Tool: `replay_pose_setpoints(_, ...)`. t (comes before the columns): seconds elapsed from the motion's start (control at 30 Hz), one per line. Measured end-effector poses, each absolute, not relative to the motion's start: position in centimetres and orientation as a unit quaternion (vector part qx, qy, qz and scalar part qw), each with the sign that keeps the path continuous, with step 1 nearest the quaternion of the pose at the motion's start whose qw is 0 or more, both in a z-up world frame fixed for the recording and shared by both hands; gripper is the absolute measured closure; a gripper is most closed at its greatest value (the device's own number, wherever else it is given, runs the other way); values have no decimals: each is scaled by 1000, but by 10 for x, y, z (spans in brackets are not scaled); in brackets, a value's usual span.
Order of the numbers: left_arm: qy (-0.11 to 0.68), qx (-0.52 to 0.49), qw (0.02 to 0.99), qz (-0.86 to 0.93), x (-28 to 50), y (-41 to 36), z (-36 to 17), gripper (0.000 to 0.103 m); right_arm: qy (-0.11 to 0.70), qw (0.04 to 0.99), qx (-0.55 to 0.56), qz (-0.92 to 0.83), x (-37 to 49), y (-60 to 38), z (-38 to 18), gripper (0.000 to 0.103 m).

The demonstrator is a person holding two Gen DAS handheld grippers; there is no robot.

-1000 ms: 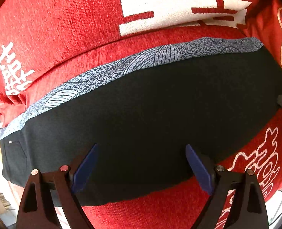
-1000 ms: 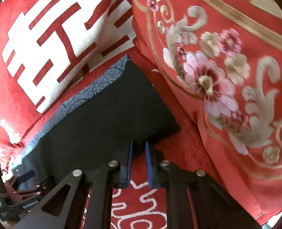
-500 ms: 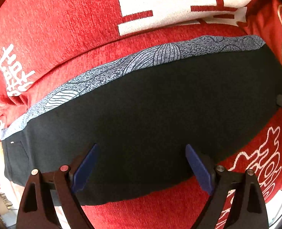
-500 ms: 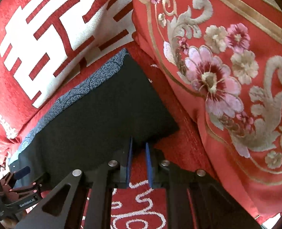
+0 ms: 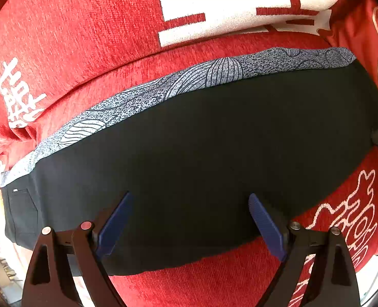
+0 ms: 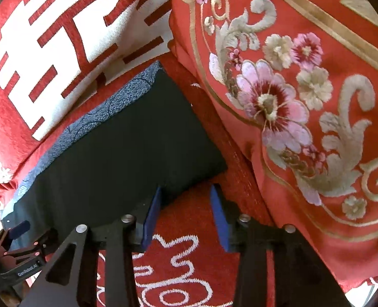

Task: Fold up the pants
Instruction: 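Lift the held trousers end with the right gripper toward the left gripper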

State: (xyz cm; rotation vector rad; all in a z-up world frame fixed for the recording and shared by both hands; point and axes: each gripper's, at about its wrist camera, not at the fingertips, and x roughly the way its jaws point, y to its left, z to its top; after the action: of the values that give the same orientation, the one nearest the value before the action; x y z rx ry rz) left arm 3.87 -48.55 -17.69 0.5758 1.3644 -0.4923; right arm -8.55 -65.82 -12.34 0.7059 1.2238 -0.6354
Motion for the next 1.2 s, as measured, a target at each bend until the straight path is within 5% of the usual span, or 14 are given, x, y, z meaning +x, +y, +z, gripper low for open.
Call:
replay_pose_setpoints(0.3, 614, 259, 711, -225, 37, -483, -177, 11, 543, 715, 348, -269, -98, -650, -118, 58)
replay_pose_setpoints(0.77, 617, 242, 713, -227, 40, -474, -182, 4, 396, 701, 560, -196, -137, -647, -142, 58)
replay_pose_setpoints(1.2, 623, 214, 714, -237, 40, -467, -185, 4, 295, 721, 593, -203, -104, -661, -157, 58)
